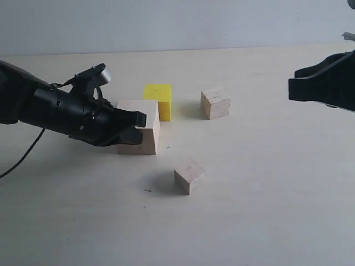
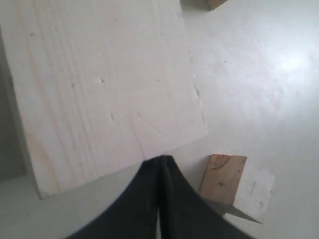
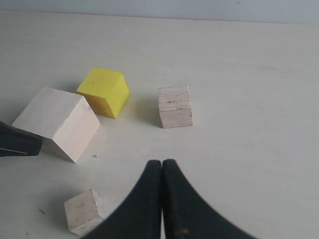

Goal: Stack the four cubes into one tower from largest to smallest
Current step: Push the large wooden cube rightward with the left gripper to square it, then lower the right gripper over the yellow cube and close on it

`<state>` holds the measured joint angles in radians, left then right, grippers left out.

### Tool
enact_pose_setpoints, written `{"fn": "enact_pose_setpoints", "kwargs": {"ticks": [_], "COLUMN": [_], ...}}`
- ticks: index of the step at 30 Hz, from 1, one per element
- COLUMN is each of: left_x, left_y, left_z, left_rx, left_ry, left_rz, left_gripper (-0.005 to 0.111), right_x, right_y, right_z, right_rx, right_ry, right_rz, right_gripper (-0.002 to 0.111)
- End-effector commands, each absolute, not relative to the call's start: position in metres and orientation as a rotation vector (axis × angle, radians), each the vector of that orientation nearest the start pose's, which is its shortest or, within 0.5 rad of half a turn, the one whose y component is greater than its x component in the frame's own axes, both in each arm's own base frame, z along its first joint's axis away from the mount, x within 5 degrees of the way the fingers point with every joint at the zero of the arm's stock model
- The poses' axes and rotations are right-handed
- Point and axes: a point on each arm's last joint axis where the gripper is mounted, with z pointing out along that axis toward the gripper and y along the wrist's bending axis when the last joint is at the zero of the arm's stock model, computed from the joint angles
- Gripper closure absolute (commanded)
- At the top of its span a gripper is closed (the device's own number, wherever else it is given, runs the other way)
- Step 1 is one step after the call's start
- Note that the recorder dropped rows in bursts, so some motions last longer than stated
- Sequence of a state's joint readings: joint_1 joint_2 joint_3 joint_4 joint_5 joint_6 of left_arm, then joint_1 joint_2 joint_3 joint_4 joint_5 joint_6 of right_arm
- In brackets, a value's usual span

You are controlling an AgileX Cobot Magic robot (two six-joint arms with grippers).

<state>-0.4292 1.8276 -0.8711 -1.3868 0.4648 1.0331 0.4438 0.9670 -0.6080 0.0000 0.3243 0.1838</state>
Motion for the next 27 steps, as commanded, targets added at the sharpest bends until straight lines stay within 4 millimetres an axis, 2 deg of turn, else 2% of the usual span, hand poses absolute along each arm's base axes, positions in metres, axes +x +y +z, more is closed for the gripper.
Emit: {"fn": "enact_pose_setpoints", "kwargs": {"ticks": [1,5,7,12,15,16,17,18,21,24,25,27], "left_x": [0.288,0.282,0.278,0.262,0.256,0.251,0.249,0.245,0.234,0.222,0.219,0.216], "left_y": [-0.178,-0.181,-0.18,-0.163,-0.142,-0.126,-0.118,-0.105,-0.094,-0.093,-0.092,-0.091], "left_z": [0.144,0.157,0.172,0.236,0.273,0.288,0.295,0.303,0.314,0.323,0.325,0.325], "left_rx": [0.326,0.378,0.43,0.499,0.448,0.412,0.396,0.353,0.351,0.392,0.406,0.421], "left_ry": [2.581,2.553,2.513,2.35,2.237,2.199,2.19,2.19,2.189,2.177,2.168,2.17], "left_rz": [-0.894,-0.977,-0.993,-0.922,-0.84,-0.791,-0.769,-0.744,-0.728,-0.734,-0.721,-0.695], "left_gripper": [0.107,0.107,0.107,0.107,0.107,0.107,0.107,0.107,0.107,0.107,0.107,0.107], "right_x": [0.177,0.176,0.176,0.178,0.191,0.206,0.215,0.235,0.281,0.338,0.352,0.372], "right_y": [0.085,0.085,0.086,0.087,0.093,0.101,0.105,0.115,0.138,0.166,0.175,0.191], "right_z": [0.282,0.282,0.282,0.287,0.302,0.315,0.321,0.334,0.342,0.328,0.317,0.304], "right_rx": [-0.29,-0.288,-0.263,-0.242,-0.241,-0.242,-0.244,-0.25,-0.272,-0.29,-0.287,-0.248], "right_ry": [2.158,2.159,2.165,2.159,2.14,2.142,2.151,2.167,2.297,2.427,2.479,2.558], "right_rz": [0.359,0.361,0.387,0.413,0.419,0.419,0.418,0.413,0.381,0.35,0.355,0.447], "right_gripper": [0.108,0.108,0.108,0.108,0.108,0.108,0.108,0.108,0.108,0.108,0.106,0.094]}}
